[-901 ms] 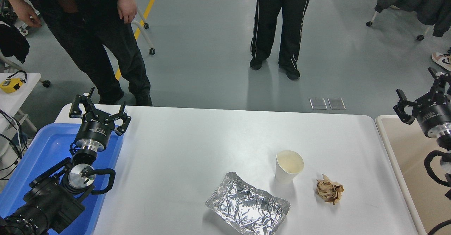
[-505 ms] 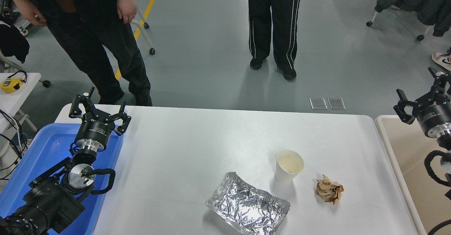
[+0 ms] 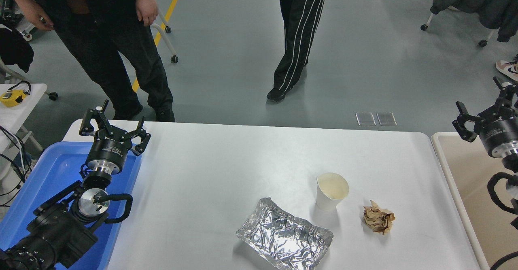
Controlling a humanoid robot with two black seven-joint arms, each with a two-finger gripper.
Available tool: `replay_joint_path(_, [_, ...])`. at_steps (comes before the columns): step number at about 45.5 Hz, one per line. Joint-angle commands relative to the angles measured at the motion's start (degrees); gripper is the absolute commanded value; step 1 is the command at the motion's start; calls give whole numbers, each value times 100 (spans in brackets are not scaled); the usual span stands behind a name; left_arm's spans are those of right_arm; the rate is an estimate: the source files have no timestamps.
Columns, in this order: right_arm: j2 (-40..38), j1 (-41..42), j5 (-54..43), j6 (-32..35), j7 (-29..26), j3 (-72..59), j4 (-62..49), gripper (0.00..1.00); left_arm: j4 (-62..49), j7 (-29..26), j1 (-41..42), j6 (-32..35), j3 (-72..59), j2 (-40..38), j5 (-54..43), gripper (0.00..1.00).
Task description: Dispose of the paper cup in the dustbin
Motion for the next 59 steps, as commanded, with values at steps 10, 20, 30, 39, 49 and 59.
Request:
replay_joint_path(10, [-111, -3, 6, 28, 0, -36, 8, 99, 0, 0, 0, 0, 0, -3, 0, 100])
replay_joint_path(20, [-216, -12, 7, 20, -9, -1, 8, 99, 0, 0, 0, 0, 0, 6, 0, 100])
replay_joint_path(30, [-216, -21, -11, 55, -18, -19, 87, 99, 0, 0, 0, 0, 0, 6, 0, 100])
replay_joint_path(39, [-576, 119, -686, 20, -35, -142, 95, 99, 0, 0, 0, 0, 0, 6, 0, 100])
replay_joint_path(49, [-1156, 945, -2067, 37, -53, -1687, 122, 99, 0, 0, 0, 0, 0, 6, 0, 100])
replay_joint_path(59, [-1499, 1648, -2234, 55, -35, -3181, 429, 99, 0, 0, 0, 0, 0, -3, 0, 100])
